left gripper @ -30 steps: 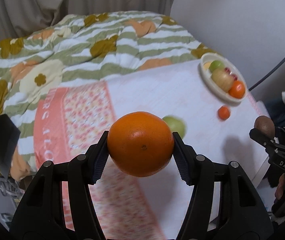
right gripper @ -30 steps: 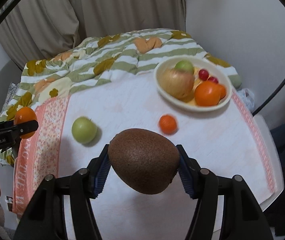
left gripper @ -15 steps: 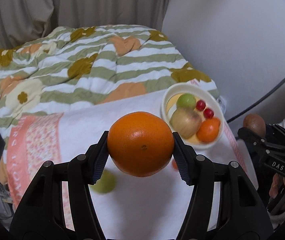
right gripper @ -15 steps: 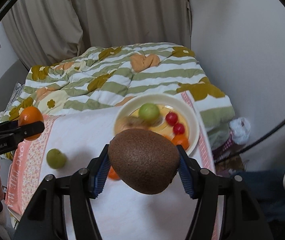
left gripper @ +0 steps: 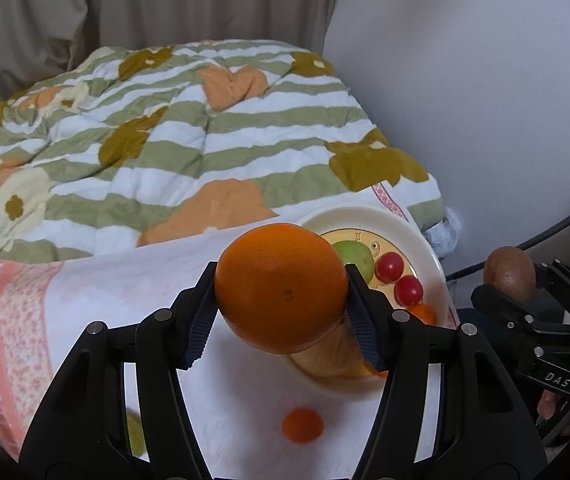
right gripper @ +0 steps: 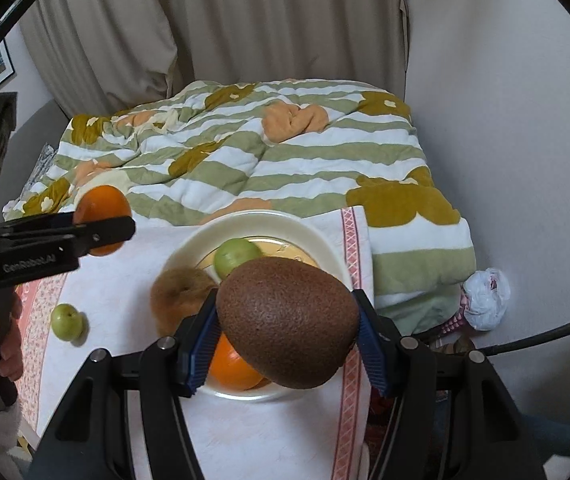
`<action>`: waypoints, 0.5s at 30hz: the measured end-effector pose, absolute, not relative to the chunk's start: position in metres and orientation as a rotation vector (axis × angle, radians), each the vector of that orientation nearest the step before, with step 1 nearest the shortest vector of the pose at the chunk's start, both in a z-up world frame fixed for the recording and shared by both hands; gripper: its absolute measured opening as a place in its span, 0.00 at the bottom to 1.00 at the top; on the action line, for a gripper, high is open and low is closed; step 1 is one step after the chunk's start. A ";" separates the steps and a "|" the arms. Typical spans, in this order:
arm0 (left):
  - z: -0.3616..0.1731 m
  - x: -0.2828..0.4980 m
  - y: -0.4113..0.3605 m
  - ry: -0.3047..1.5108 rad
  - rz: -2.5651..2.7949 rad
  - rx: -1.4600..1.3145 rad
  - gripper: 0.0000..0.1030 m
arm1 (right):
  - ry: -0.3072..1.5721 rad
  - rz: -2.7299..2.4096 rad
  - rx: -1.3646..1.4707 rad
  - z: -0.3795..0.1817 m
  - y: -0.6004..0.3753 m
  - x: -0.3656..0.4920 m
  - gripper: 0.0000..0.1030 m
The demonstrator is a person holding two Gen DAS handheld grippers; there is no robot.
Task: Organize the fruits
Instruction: 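Carry the orange into the bowl and open the left tool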
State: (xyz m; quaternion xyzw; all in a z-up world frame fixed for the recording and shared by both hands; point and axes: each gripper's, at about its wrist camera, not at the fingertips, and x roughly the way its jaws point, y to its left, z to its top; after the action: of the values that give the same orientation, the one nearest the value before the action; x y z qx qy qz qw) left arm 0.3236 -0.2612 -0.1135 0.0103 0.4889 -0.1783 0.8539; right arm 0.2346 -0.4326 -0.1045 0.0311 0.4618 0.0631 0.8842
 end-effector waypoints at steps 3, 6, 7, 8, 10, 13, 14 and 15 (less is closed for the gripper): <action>-0.128 0.336 -0.272 1.054 -0.379 0.044 0.68 | 0.971 0.124 0.082 -0.112 -0.440 0.242 0.56; -0.140 0.348 -0.283 1.072 -0.387 0.081 0.68 | 0.982 0.115 0.101 -0.120 -0.447 0.248 0.56; -0.144 0.350 -0.285 1.079 -0.389 0.091 0.68 | 0.987 0.112 0.106 -0.123 -0.449 0.250 0.56; -0.148 0.352 -0.287 1.085 -0.390 0.099 0.68 | 0.992 0.108 0.112 -0.126 -0.451 0.251 0.56; -0.154 0.356 -0.290 1.097 -0.394 0.115 0.68 | 1.000 0.102 0.122 -0.129 -0.454 0.253 0.56; -0.161 0.360 -0.296 1.105 -0.395 0.154 0.68 | 1.005 0.084 0.130 -0.134 -0.458 0.256 0.56; -0.162 0.361 -0.296 1.107 -0.398 0.159 0.68 | 1.006 0.077 0.138 -0.134 -0.459 0.257 0.56; -0.164 0.361 -0.296 1.109 -0.405 0.159 0.68 | 1.006 0.070 0.147 -0.135 -0.461 0.257 0.56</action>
State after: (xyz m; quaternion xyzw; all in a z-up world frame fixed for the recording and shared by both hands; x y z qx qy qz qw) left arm 0.3608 -0.2962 -0.1635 0.0751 0.5224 -0.1909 0.8276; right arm 0.2571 -0.4607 -0.1349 0.0706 0.4814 0.0336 0.8730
